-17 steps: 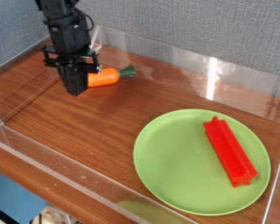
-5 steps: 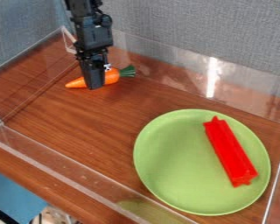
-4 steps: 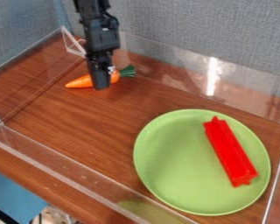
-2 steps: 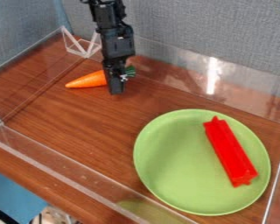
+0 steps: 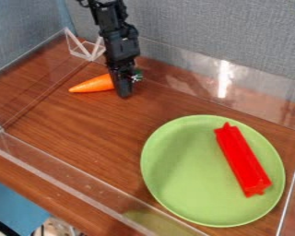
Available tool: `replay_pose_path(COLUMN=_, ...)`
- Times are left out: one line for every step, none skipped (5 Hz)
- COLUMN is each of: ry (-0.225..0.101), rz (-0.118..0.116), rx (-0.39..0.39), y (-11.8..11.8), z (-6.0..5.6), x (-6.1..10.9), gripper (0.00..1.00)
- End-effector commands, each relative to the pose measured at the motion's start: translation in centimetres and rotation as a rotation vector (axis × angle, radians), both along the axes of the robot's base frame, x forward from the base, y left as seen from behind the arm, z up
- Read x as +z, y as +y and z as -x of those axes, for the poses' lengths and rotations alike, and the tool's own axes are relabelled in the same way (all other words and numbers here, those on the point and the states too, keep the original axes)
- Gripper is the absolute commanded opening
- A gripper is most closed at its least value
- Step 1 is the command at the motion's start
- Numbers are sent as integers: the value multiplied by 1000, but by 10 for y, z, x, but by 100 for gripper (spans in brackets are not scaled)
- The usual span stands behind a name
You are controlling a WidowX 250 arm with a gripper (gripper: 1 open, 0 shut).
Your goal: Move the carrot from the green plate to the table
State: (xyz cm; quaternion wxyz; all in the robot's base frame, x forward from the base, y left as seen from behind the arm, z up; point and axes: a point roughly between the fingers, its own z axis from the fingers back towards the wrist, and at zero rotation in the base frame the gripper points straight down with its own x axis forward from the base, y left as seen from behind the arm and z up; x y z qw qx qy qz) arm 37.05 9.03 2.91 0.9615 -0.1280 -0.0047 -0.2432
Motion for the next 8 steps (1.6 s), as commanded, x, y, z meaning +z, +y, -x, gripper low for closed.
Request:
replay_pose_path(ry=-62, rz=-8, rx=17, y=-3, z=-3, x=25, gripper=0)
replay_pose_path(ry=-66, rz=-1, rx=20, y=-15, z=1, x=33, gripper=0)
replay_pose_path(ry=-60, rz=-19, rx=60, y=-21, z=-3, x=46, gripper=0)
replay_pose_path(ry=-62, rz=-37, rx=93, y=-26, z=-7, x=58, gripper=0)
replay_pose_path(ry=-73, rz=-26, rx=175, y=-32, z=-5, x=66, gripper=0)
replay_pose_path(ry=-77, rz=-18, rx=260, y=-34, z=-4, x=72, gripper=0)
replay_pose_path(ry=-72, rz=-16, rx=333, y=-36, z=-6, x=74, gripper=0)
replay_pose_path(ry=-64, rz=-6, rx=402, y=-33, z=-2, x=64, gripper=0)
